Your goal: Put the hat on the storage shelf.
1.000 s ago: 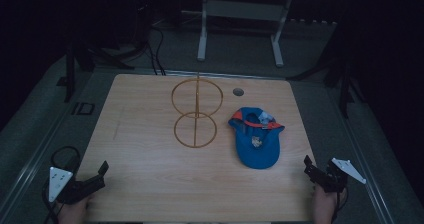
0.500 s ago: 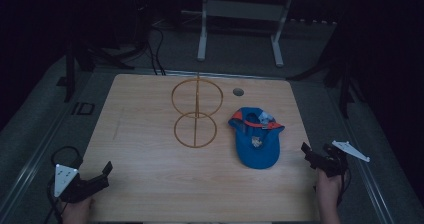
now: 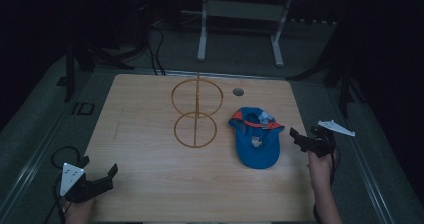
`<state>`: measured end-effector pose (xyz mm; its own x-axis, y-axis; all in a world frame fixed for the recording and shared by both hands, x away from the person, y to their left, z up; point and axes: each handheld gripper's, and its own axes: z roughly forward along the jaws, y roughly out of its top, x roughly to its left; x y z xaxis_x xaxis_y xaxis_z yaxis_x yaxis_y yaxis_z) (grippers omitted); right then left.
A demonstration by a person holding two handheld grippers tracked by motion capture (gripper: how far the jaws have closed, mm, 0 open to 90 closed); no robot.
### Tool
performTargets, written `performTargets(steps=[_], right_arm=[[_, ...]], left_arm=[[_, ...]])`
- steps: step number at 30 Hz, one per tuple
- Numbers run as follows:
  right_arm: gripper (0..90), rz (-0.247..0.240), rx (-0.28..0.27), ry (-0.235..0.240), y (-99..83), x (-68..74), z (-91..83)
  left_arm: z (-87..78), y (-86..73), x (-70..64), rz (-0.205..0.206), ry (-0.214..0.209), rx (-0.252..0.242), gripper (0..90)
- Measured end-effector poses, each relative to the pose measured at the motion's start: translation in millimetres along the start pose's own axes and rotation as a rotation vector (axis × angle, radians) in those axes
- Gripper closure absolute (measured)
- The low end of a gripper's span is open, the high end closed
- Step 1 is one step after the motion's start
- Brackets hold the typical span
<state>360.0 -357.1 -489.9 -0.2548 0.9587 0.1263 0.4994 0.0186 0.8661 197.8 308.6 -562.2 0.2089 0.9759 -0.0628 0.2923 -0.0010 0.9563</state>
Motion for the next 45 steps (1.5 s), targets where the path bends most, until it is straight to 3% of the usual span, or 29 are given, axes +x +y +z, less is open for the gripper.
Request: performTargets(steps=[2,8,13,16,20,24,34,39,45], right_arm=[[10.2,-0.001,0.007,0.027,4.3,3.3,5.4],[10.2,-0.07,0.031,0.038,19.2,19.1,27.9],[10.3,-0.073,0.04,0.065,28.7,25.7,47.4],[14.5,-0.094,0.056,0.074,33.9,28.5,59.0],[20.6,-0.133,0.083,0.087,38.7,30.9,76.7],[25.6,-0.155,0.122,0.081,38.5,31.3,95.0],[31.5,-0.145,0.195,0.053,25.5,37.6,133.8],[38.4,-0.179,0.23,0.032,18.4,41.2,145.3],[39.7,-0.225,0.29,0.025,14.5,43.7,155.0]], left_arm=[[0.4,-0.1,0.2,-0.001,-0.015,0.014,0.1],[1.8,0.2,-1.9,0.005,-0.045,0.027,0.0],[4.5,-1.7,-0.8,0.005,-0.058,0.065,0.1],[4.1,-1.8,0.1,0.002,-0.067,0.066,0.1],[1.3,-0.6,-2.0,0.034,-0.067,0.045,0.2],[1.7,-0.2,-3.9,0.049,-0.07,0.045,0.2],[2.1,-1.4,-1.7,0.041,-0.068,0.052,0.2],[1.8,-1.4,-2.1,0.05,-0.07,0.054,0.2],[1.3,-1.4,0.8,0.031,-0.067,0.051,0.2]])
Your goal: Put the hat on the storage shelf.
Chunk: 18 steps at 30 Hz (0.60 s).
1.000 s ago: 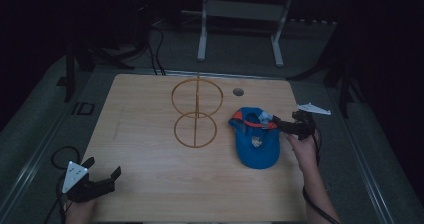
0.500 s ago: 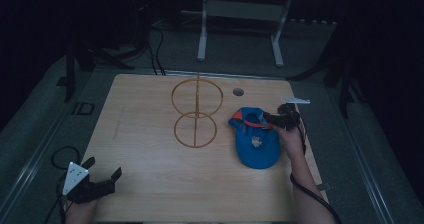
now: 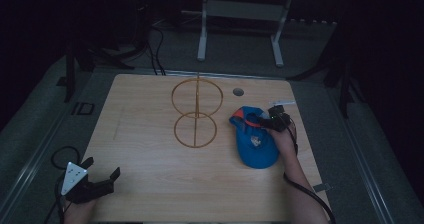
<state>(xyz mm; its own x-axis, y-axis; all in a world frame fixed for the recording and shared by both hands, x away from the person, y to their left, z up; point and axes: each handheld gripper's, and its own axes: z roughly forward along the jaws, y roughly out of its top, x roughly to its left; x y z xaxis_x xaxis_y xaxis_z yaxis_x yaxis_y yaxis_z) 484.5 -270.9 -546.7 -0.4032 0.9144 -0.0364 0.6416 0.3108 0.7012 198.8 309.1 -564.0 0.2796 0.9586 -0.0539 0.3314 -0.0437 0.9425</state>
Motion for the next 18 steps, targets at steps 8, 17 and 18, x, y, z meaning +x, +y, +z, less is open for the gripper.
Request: performTargets(steps=[8,17,18], right_arm=[[57.5,-0.006,0.03,0.031,-3.0,-1.4,5.5],[87.6,-0.086,0.046,0.038,-1.1,9.0,3.8],[88.1,-0.088,0.045,0.033,-1.1,9.7,3.7]], left_arm=[[0.3,-0.4,1.3,-0.005,0.001,0.004,0.2],[1.5,-0.7,-0.4,-0.001,-0.008,0.013,0.2],[1.6,-0.7,-0.6,0.001,-0.006,0.015,0.2]])
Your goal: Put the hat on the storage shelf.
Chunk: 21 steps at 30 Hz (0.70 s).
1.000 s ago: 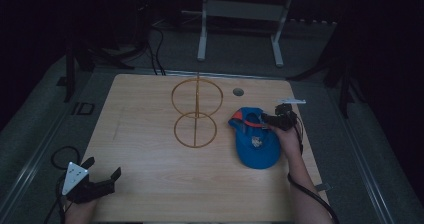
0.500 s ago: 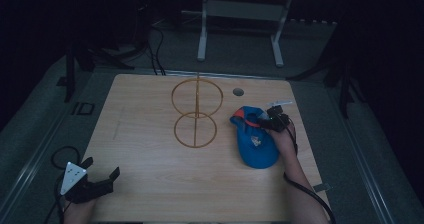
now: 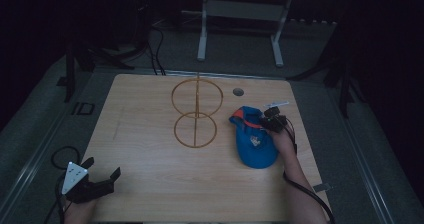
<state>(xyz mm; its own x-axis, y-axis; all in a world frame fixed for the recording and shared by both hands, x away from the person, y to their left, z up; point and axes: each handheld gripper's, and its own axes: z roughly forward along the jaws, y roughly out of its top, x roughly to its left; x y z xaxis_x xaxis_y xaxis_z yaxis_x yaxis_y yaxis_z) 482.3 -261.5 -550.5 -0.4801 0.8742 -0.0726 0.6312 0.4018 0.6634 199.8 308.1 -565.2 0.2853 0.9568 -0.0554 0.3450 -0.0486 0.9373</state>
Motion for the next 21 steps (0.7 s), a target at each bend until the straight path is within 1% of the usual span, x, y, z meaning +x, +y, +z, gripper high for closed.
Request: performTargets(steps=[2,3,5,8,15,16,21], right_arm=[[88.7,0.013,-0.004,0.001,-0.8,0.5,-1.5],[88.8,0.029,-0.023,0.004,-1.9,0.4,-3.8],[88.9,0.043,-0.056,0.007,-3.5,-0.3,-10.6],[89.0,0.041,-0.092,0.008,-3.3,-2.3,-22.3],[89.0,0.05,-0.18,0.016,3.0,-6.4,-58.1],[89.0,0.055,-0.188,0.018,3.5,-6.8,-61.4],[89.1,0.048,-0.23,0.015,7.3,-6.6,-83.6]], left_arm=[[0.0,0.3,-0.3,0.0,-0.002,0.0,0.2],[-0.1,0.4,-0.4,0.0,0.001,0.0,0.2],[-0.2,0.6,-0.5,-0.002,0.001,-0.004,0.2],[-0.5,0.8,-0.2,-0.002,0.003,-0.004,0.2],[1.0,1.9,-1.2,-0.001,0.009,-0.001,0.2],[1.6,2.0,-1.5,0.001,0.01,-0.001,0.2],[2.0,2.5,-2.1,0.001,0.011,0.0,0.2]])
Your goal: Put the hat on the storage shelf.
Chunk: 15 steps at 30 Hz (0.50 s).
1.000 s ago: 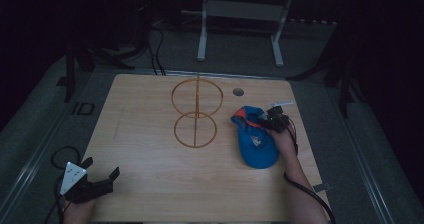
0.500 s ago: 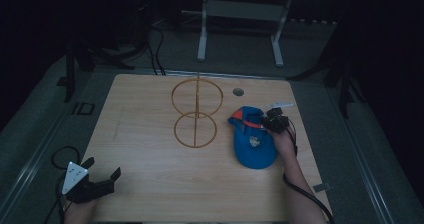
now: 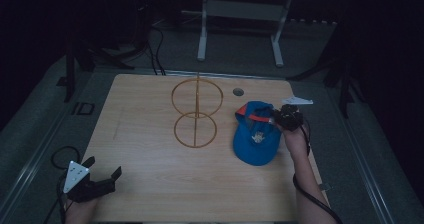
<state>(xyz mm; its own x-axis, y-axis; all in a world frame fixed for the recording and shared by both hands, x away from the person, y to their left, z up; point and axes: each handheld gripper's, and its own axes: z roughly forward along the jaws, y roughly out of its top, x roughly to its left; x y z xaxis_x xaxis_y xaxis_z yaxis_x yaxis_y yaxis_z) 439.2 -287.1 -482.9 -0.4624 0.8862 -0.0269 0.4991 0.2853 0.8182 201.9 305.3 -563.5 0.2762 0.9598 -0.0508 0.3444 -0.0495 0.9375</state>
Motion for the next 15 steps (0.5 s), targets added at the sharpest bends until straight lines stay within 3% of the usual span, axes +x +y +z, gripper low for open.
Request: performTargets(steps=[5,15], right_arm=[[89.1,0.012,-0.047,0.007,11.6,1.3,-20.2],[89.0,-0.021,-0.124,0.017,33.0,8.5,-59.4]], left_arm=[[-0.1,1.0,-0.2,-0.007,0.002,0.0,0.2],[-0.1,10.5,-10.8,0.005,-0.026,0.0,0.2]])
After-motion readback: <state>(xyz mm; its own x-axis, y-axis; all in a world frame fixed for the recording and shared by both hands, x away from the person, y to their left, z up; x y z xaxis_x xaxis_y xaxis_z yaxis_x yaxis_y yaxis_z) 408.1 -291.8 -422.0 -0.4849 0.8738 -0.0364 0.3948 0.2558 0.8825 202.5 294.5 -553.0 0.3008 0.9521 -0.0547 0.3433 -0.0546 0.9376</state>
